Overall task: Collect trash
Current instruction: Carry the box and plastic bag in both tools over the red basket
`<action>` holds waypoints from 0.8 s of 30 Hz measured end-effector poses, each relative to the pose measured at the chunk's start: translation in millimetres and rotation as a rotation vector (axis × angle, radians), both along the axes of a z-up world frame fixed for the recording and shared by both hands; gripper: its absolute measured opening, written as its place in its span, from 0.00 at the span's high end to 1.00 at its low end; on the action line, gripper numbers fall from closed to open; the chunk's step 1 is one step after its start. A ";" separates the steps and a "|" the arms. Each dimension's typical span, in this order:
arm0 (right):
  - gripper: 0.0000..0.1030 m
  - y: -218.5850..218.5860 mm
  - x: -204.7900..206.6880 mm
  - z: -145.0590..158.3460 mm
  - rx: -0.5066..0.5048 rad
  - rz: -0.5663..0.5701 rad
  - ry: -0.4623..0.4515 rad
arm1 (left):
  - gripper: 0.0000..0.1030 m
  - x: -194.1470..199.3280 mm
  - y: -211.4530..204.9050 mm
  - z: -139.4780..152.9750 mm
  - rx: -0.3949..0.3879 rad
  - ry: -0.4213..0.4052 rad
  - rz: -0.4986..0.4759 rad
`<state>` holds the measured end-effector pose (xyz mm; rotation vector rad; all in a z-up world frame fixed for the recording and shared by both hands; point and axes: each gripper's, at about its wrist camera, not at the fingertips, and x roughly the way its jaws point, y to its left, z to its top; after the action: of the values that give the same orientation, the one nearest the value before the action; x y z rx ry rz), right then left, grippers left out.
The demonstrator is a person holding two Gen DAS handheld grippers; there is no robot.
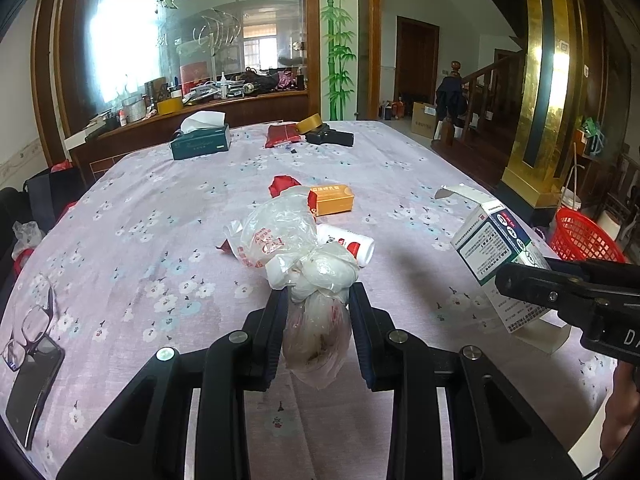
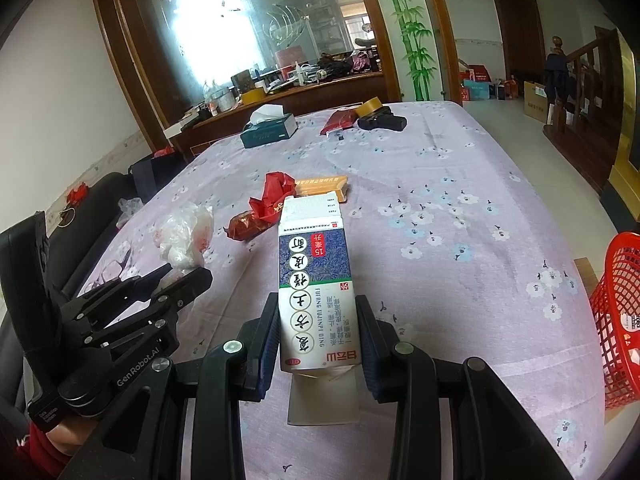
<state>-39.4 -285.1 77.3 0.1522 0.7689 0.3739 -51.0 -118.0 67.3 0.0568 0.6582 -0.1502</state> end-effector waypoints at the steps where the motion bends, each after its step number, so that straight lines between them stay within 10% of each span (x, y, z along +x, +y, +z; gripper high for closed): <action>1: 0.63 -1.6 -0.1 0.3 0.003 -0.003 0.000 | 0.71 0.8 -1.2 0.3 0.000 0.002 -0.004; 24: 0.62 -166.6 -30.4 34.5 0.143 -0.360 -0.087 | 0.71 23.9 -124.4 41.6 -0.158 0.114 -0.398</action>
<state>-69.8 -451.7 111.8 0.3999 0.6141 0.0924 -27.1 -242.4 108.9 0.0263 0.7413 -0.5920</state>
